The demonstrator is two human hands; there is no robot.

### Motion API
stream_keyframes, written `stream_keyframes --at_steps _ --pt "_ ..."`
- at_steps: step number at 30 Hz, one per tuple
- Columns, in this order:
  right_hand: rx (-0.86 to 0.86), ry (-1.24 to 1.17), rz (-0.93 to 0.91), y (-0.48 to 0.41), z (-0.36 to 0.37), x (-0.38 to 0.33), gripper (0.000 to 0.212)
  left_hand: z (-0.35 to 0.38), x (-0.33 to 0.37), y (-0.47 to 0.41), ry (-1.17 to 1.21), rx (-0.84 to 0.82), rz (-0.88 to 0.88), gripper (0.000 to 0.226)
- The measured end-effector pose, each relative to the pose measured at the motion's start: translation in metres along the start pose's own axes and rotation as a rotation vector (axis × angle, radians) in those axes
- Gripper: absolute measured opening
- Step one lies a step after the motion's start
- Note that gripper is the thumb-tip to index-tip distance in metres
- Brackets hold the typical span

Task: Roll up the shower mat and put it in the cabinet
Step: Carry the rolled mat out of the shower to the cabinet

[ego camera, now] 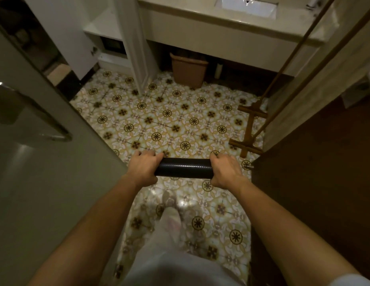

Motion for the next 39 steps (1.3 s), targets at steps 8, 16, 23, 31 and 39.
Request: stream_keyframes --at_steps 8,16,23,31,39 --pt "-0.001 0.004 -0.021 -0.136 -0.036 0.006 0.062 -0.037 -0.069 -0.11 0.042 -0.038 -0.03 0.058" --pt "0.026 0.044 -0.106 -0.269 -0.096 0.0 0.063 -0.088 -0.145 -0.197 0.073 -0.014 -0.112 0.059" --pt "-0.002 0.077 -0.204 -0.382 -0.131 -0.021 0.064 -0.108 -0.219 -0.259 0.112 0.011 -0.214 0.053" --pt "0.011 0.116 -0.371 -0.53 -0.183 -0.049 0.058 -0.135 -0.307 -0.339 0.14 0.07 -0.358 0.057" --pt "0.042 0.165 -0.552 -0.668 -0.266 -0.088 0.055 -0.182 -0.396 -0.399 0.199 0.104 -0.549 0.054"
Point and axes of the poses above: each hand's wrist, its own y-axis away from the middle knuckle, its own z-axis out of the palm, x = y × z, the point moved 6 cm from there along -y, towards the middle knuckle, and after that the axes turned 9 degrees about y, right-handed, at the moved point
